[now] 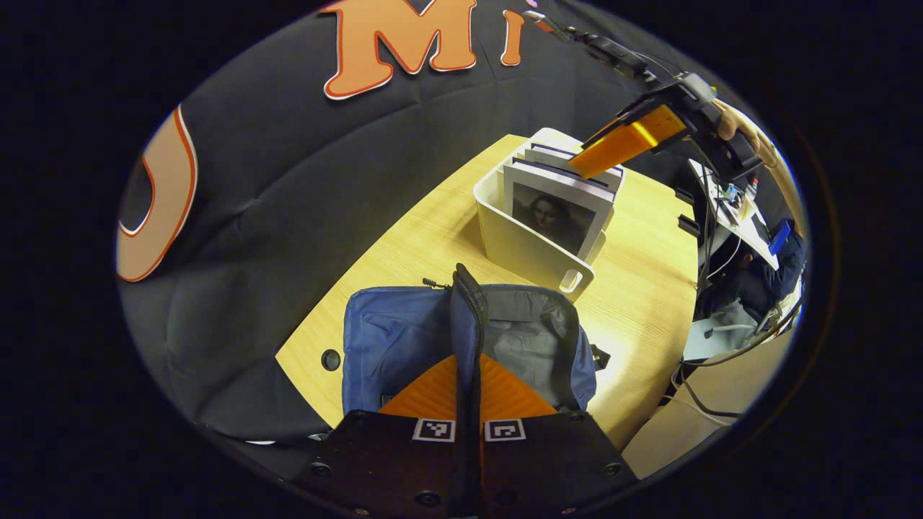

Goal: Open the schoolbag, grab two books from the bookshelf and put them into the schoolbag.

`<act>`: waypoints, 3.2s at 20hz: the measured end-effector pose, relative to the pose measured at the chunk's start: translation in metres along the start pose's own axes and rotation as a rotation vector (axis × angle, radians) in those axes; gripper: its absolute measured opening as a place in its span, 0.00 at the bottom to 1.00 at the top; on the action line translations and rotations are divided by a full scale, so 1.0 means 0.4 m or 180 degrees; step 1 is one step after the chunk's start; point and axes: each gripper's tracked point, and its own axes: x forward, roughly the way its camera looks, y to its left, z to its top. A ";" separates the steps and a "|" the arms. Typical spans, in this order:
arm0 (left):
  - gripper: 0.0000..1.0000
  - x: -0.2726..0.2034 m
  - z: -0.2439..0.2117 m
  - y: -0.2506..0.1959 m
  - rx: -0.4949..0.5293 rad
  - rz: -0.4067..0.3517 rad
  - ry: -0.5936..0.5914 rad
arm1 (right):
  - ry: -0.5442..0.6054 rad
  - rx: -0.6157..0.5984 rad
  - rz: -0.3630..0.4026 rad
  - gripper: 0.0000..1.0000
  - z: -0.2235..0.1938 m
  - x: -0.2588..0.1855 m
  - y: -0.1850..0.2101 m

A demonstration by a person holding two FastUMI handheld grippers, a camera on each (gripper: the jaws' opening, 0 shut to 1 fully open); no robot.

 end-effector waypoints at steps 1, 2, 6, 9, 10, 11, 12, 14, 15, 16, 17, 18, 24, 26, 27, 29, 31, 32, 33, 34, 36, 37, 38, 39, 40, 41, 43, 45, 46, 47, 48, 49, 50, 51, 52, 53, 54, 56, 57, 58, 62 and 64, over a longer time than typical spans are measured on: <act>0.01 -0.003 -0.006 0.000 0.0009 -0.0026 0.0005 | 0.0091 -0.0003 -0.0029 0.97 -0.007 0.026 0.002; 0.01 -0.002 -0.004 -0.001 0.0025 -0.0039 0.0009 | 0.0134 -0.0011 -0.0050 0.97 -0.012 0.042 0.000; 0.01 0.005 -0.010 0.006 0.0050 -0.0068 0.0022 | 0.0298 -0.0050 -0.0140 0.98 -0.021 0.097 -0.015; 0.01 0.021 -0.014 0.006 0.0003 -0.0131 0.0034 | 0.0472 -0.0144 -0.0189 0.97 -0.049 0.142 -0.023; 0.01 0.024 -0.013 0.004 0.0002 -0.0142 0.0038 | 0.0510 -0.0154 -0.0179 0.95 -0.051 0.153 -0.018; 0.01 0.021 -0.012 0.003 -0.0003 -0.0142 0.0040 | 0.0524 -0.0176 -0.0203 0.77 -0.056 0.154 -0.021; 0.01 0.022 -0.013 0.003 -0.0007 -0.0147 0.0040 | 0.0540 -0.0214 -0.0229 0.56 -0.055 0.155 -0.029; 0.01 0.029 -0.015 -0.002 -0.0026 -0.0165 0.0047 | 0.0549 -0.0301 -0.0210 0.33 -0.059 0.155 -0.030; 0.01 0.028 -0.015 0.000 -0.0042 -0.0166 0.0055 | 0.0537 -0.0317 -0.0212 0.21 -0.056 0.153 -0.035; 0.01 0.031 -0.017 -0.002 -0.0060 -0.0165 0.0063 | 0.0470 -0.0307 -0.0207 0.31 -0.045 0.152 -0.035; 0.01 0.032 -0.018 -0.006 -0.0064 -0.0172 0.0068 | 0.0414 -0.0281 -0.0181 0.31 -0.040 0.149 -0.031; 0.01 0.029 -0.019 -0.006 -0.0067 -0.0174 0.0075 | 0.0348 -0.0205 -0.0116 0.31 -0.029 0.133 -0.022; 0.01 0.029 -0.020 -0.011 -0.0062 -0.0159 0.0097 | -0.0093 -0.0163 -0.0157 0.31 0.062 -0.032 -0.035; 0.01 0.028 -0.018 -0.013 -0.0085 -0.0148 0.0107 | -0.0275 -0.0130 -0.0095 0.31 0.093 -0.123 -0.034; 0.01 0.031 -0.019 -0.016 -0.0104 -0.0141 0.0109 | -0.0377 -0.0080 -0.0041 0.31 0.103 -0.167 -0.030; 0.01 0.033 -0.021 -0.017 -0.0110 -0.0126 0.0113 | -0.0577 -0.0025 0.0048 0.31 0.124 -0.268 -0.025; 0.01 0.032 -0.015 -0.019 -0.0118 -0.0105 0.0109 | -0.0689 0.0028 0.0159 0.31 0.125 -0.309 -0.027; 0.08 0.029 -0.017 -0.019 -0.0098 -0.0085 0.0108 | -0.0713 0.0090 0.0262 0.31 0.119 -0.325 -0.026; 0.09 0.029 -0.016 -0.022 -0.0083 -0.0069 0.0112 | -0.0714 0.0173 0.0421 0.31 0.102 -0.360 -0.014; 0.01 0.026 -0.017 -0.028 -0.0066 -0.0046 0.0112 | -0.0710 0.0261 0.0612 0.31 0.064 -0.387 0.031; 0.01 0.020 -0.015 -0.032 -0.0023 -0.0011 0.0109 | -0.0667 0.0401 0.0836 0.31 0.013 -0.392 0.069; 0.01 0.018 -0.014 -0.034 0.0005 0.0009 0.0106 | -0.0631 0.0469 0.0919 0.30 -0.015 -0.385 0.079; 0.01 0.016 -0.015 -0.039 0.0031 0.0019 0.0105 | -0.0564 0.0549 0.0977 0.30 -0.055 -0.362 0.089; 0.01 0.012 -0.016 -0.043 0.0058 0.0039 0.0108 | -0.0509 0.0628 0.1004 0.30 -0.100 -0.335 0.091; 0.01 0.011 -0.017 -0.044 0.0062 0.0046 0.0109 | -0.0448 0.0727 0.1038 0.30 -0.138 -0.310 0.091; 0.01 0.009 -0.015 -0.045 0.0068 0.0061 0.0112 | -0.0417 0.0824 0.1081 0.30 -0.167 -0.289 0.094; 0.01 -0.005 -0.016 -0.053 0.0095 0.0082 0.0140 | -0.0404 0.1217 0.1257 0.30 -0.243 -0.204 0.099; 0.01 -0.011 -0.013 -0.057 0.0164 0.0123 0.0173 | -0.0485 0.1455 0.1390 0.30 -0.269 -0.143 0.103; 0.01 -0.013 -0.013 -0.062 0.0212 0.0137 0.0191 | -0.0521 0.1573 0.1472 0.30 -0.277 -0.117 0.116; 0.01 -0.015 -0.011 -0.066 0.0251 0.0139 0.0212 | -0.0531 0.1673 0.1531 0.30 -0.287 -0.091 0.127; 0.01 -0.023 -0.004 -0.069 0.0291 0.0145 0.0239 | -0.0531 0.1783 0.1602 0.30 -0.307 -0.055 0.143; 0.01 -0.017 0.007 -0.080 0.0320 0.0158 0.0266 | -0.0510 0.1867 0.1625 0.30 -0.337 -0.009 0.153; 0.01 -0.015 0.010 -0.080 0.0326 0.0154 0.0279 | -0.0490 0.1941 0.1614 0.30 -0.354 0.037 0.159; 0.01 -0.015 0.012 -0.080 0.0330 0.0140 0.0285 | -0.0494 0.2015 0.1616 0.30 -0.359 0.066 0.163; 0.01 -0.013 0.011 -0.092 0.0342 0.0110 0.0294 | -0.0501 0.2164 0.1640 0.30 -0.353 0.112 0.182; 0.01 -0.010 0.018 -0.095 0.0343 0.0103 0.0285 | -0.0536 0.2179 0.1661 0.30 -0.343 0.131 0.201; 0.01 -0.008 0.029 -0.090 0.0337 0.0132 0.0261 | -0.0620 0.2172 0.1690 0.30 -0.324 0.152 0.227; 0.01 -0.012 0.042 -0.094 0.0356 0.0170 0.0179 | -0.0708 0.2173 0.1645 0.30 -0.306 0.200 0.262; 0.01 -0.015 0.045 -0.102 0.0369 0.0159 0.0177 | -0.0739 0.2200 0.1595 0.30 -0.305 0.229 0.281; 0.01 -0.016 0.048 -0.108 0.0374 0.0152 0.0174 | -0.0748 0.2239 0.1572 0.30 -0.303 0.246 0.291; 0.01 -0.022 0.078 -0.091 0.0364 0.0214 0.0138 | -0.0761 0.2173 0.1489 0.30 -0.308 0.295 0.405; 0.01 -0.020 0.073 -0.084 0.0362 0.0218 0.0155 | -0.0729 0.2036 0.1432 0.30 -0.306 0.297 0.407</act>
